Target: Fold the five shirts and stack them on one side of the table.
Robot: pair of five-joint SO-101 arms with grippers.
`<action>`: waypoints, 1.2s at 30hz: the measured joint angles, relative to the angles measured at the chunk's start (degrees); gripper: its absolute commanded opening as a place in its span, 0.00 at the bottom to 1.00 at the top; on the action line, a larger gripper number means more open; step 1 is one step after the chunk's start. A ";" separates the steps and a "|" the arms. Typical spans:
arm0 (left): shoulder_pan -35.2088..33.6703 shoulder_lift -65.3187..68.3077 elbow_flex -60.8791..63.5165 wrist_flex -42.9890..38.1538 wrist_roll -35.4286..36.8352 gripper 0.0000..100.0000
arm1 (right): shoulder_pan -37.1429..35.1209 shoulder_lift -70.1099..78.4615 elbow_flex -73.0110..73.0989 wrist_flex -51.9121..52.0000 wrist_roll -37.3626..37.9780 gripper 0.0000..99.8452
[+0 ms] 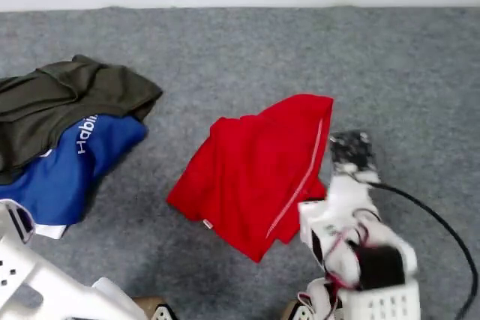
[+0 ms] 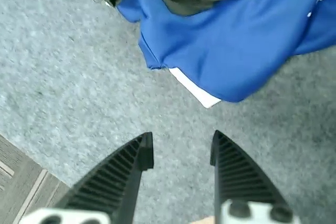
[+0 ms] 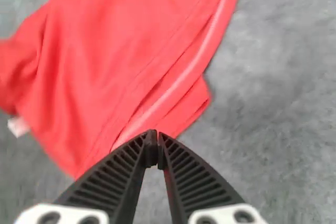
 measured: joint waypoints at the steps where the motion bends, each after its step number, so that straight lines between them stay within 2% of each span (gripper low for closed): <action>1: 0.00 -0.62 1.05 -0.18 0.00 0.18 | -1.32 2.90 -0.44 0.09 0.00 0.01; 5: 0.00 -2.73 3.87 -0.44 0.00 0.18 | -6.86 13.89 -0.79 0.18 0.09 0.01; 8: 0.00 -3.25 5.45 -0.53 0.00 0.18 | -11.16 19.16 -1.05 0.62 5.10 0.01; 15: 0.00 -3.43 8.70 -3.69 0.00 0.18 | -14.51 24.35 -1.14 0.62 33.58 0.01; 18: 0.00 -3.43 9.85 -4.40 0.00 0.18 | -15.47 26.20 -1.14 0.44 40.53 0.02; 20: 0.00 -3.43 10.20 -4.66 0.00 0.18 | -16.70 28.40 -1.14 0.44 41.76 0.06; 26: -0.70 -3.52 10.37 -4.66 -4.40 0.18 | -24.00 37.98 -1.67 0.26 40.79 0.28; 30: -5.01 -3.60 10.37 -6.59 -7.03 0.18 | -28.48 44.13 -7.65 0.00 32.53 0.28; 36: -11.43 -3.60 13.80 -9.49 -11.25 0.18 | -36.22 52.66 -14.95 -0.35 25.67 0.28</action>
